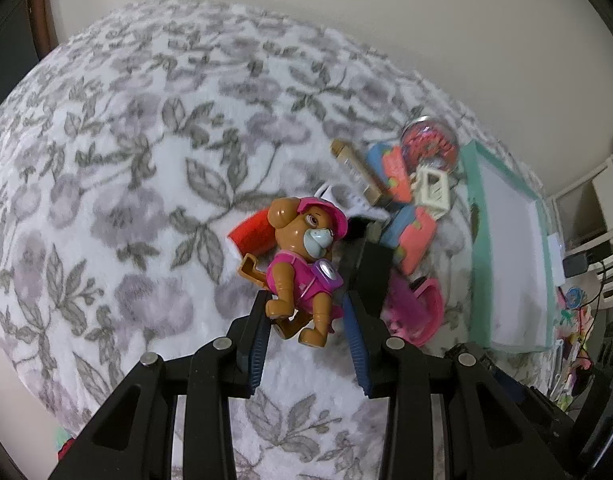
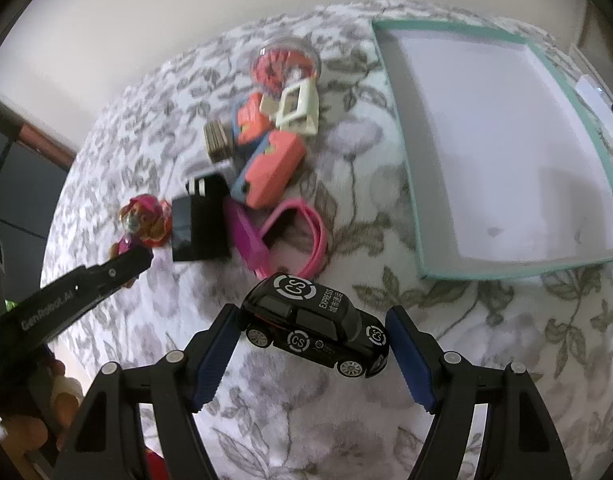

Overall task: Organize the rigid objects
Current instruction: 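Carry the puppy figure and car into the white tray and open both tools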

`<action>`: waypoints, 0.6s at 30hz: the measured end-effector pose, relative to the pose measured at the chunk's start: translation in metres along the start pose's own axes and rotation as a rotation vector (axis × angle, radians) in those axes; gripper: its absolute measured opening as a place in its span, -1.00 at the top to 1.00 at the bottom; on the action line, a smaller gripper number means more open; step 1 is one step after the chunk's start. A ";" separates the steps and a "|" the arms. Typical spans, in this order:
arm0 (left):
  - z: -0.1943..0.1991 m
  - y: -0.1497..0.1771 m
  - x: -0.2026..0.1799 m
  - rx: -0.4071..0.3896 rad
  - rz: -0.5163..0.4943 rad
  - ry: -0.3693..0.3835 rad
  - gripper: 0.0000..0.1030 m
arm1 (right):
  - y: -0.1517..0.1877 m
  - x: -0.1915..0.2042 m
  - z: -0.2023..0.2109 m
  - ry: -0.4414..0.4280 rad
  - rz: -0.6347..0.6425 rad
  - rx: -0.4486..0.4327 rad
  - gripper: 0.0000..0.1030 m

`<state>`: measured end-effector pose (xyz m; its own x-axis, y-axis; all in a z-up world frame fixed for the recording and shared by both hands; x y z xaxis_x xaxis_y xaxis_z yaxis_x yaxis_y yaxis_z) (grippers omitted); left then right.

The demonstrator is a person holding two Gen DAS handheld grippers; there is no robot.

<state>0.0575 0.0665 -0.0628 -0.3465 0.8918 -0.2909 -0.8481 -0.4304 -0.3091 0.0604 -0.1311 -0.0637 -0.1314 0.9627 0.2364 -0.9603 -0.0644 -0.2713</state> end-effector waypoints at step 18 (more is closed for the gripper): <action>0.028 -0.035 -0.157 -0.132 -0.221 0.191 0.27 | -0.088 -0.085 0.099 0.156 -0.185 -0.321 -0.49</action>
Point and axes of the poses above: each gripper's, at about its wrist camera, not at the fingertips, and z roughly against the way its jaws point, x to its left, y to its underside, the point moved 6 cm from there along -z, roughly the way its jaws point, and after that the axes turned 5 degrees about z, right-handed, at the moved point
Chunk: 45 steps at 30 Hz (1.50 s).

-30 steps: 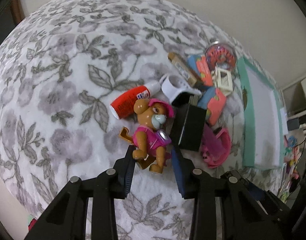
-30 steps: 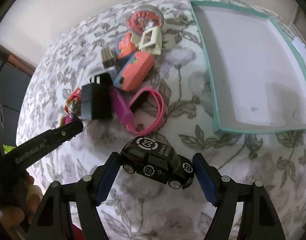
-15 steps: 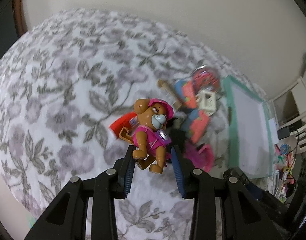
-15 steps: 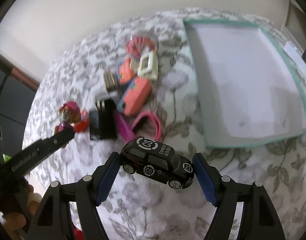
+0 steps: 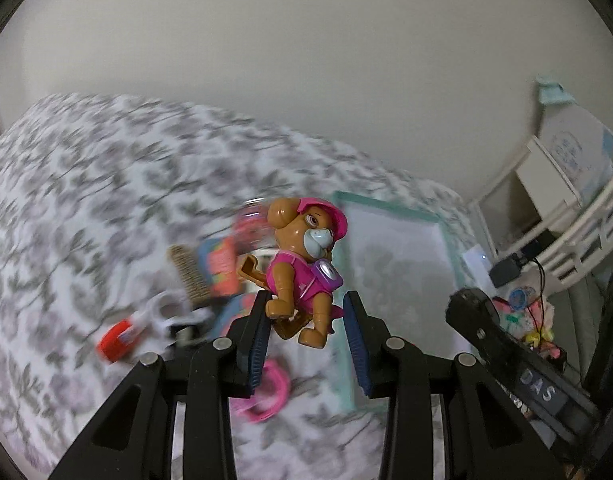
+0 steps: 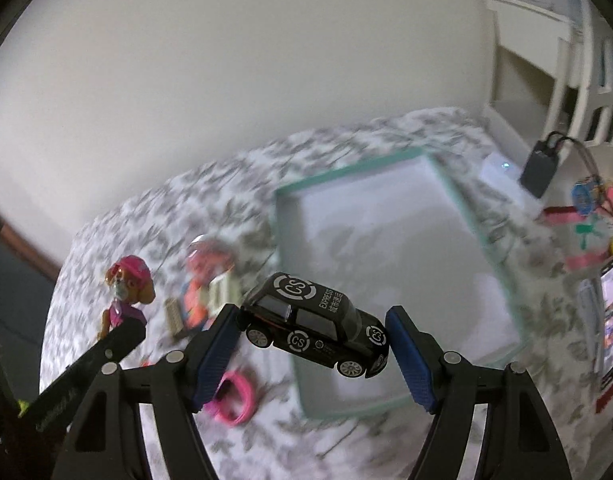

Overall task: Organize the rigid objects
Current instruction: 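Carry the puppy figure and car into the white tray and open both tools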

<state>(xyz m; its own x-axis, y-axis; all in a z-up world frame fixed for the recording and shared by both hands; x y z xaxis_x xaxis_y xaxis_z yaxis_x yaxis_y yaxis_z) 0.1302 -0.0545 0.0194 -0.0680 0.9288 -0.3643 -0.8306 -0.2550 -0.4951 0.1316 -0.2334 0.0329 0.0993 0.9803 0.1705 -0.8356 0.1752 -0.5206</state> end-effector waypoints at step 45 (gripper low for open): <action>-0.157 0.021 -0.098 0.049 -0.298 0.024 0.26 | -0.039 -0.124 -0.136 0.124 -0.112 0.102 -0.50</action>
Point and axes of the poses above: each gripper's, at about its wrist camera, not at the fingertips, and z roughly against the way its jaws point, x to its left, y to its underside, the point moved 6 cm from there along -z, roughly the way its jaws point, and after that the axes turned 5 degrees about z, right-handed, at the moved point
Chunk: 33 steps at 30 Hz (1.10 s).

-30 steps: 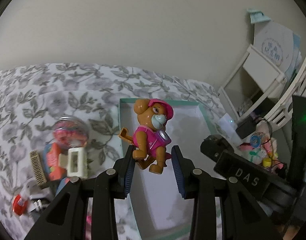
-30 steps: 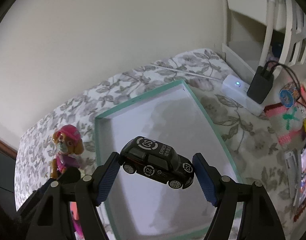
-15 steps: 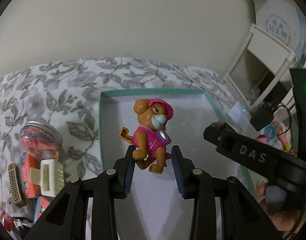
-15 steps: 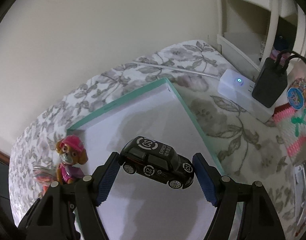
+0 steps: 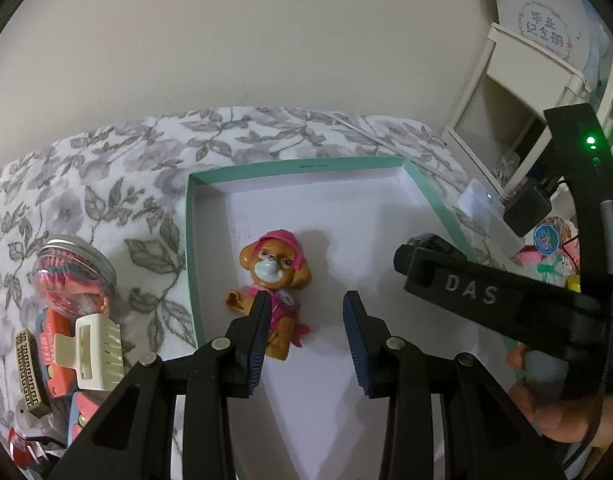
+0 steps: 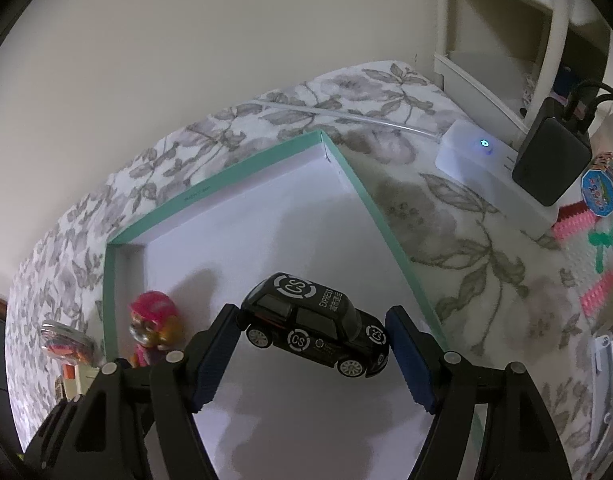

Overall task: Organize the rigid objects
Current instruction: 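Carry the puppy figure and car into the white tray and open both tools, then move both open tools from the tray back to the toy pile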

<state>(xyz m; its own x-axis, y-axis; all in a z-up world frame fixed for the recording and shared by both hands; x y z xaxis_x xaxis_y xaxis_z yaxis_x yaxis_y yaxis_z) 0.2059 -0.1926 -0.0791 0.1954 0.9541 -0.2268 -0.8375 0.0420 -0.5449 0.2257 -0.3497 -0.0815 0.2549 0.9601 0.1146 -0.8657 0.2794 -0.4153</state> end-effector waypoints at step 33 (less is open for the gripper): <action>0.050 -0.039 0.077 -0.128 0.226 -0.112 -0.89 | -0.016 0.023 0.039 0.030 0.133 -0.097 -1.00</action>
Point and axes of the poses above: each gripper's, at about its wrist camera, not at the fingertips, and z roughly against the way its jaws point, x to its left, y to its underside, the point moved 6 cm from there along -z, roughly the way its jaws point, and after that the axes turned 5 degrees about z, right-handed, at the moved point
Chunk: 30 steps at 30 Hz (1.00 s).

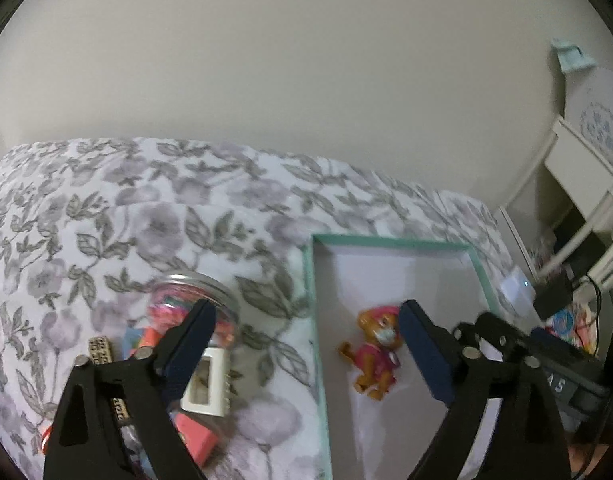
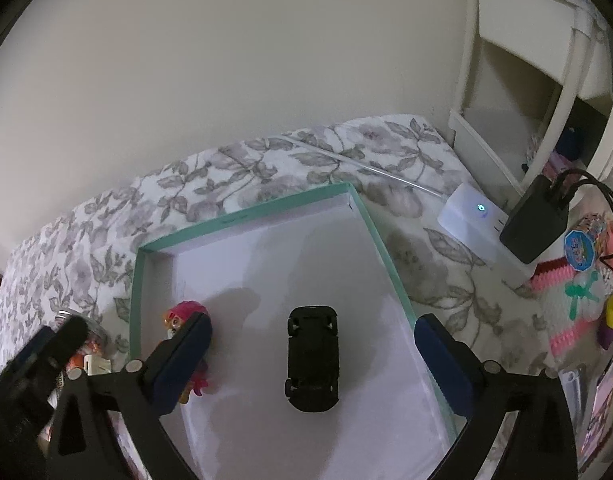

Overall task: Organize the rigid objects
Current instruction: 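Move both open tools from the tray back to the toy pile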

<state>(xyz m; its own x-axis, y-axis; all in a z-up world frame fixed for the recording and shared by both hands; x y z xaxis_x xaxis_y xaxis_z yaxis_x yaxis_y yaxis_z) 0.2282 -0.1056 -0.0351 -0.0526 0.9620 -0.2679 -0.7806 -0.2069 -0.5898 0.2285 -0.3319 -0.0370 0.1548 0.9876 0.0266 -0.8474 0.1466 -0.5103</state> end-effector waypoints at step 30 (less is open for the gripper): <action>0.107 -0.053 0.070 -0.257 0.180 -0.034 -0.99 | -0.008 0.102 0.045 -0.193 0.200 -0.110 -1.00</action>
<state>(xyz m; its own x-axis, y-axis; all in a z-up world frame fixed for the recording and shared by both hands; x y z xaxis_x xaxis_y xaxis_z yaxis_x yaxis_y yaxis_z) 0.1991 -0.0080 0.0586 -0.2002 0.9101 -0.3627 -0.5742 -0.4089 -0.7092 0.2282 -0.2299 0.0084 -0.1178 0.9903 0.0743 -0.7899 -0.0481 -0.6113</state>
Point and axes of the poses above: each gripper's, at about its wrist camera, not at the fingertips, and z roughly against the way its jaws point, x to its left, y to its underside, the point moved 6 cm from there along -z, roughly the way its jaws point, and after that the axes turned 5 degrees about z, right-handed, at the moved point
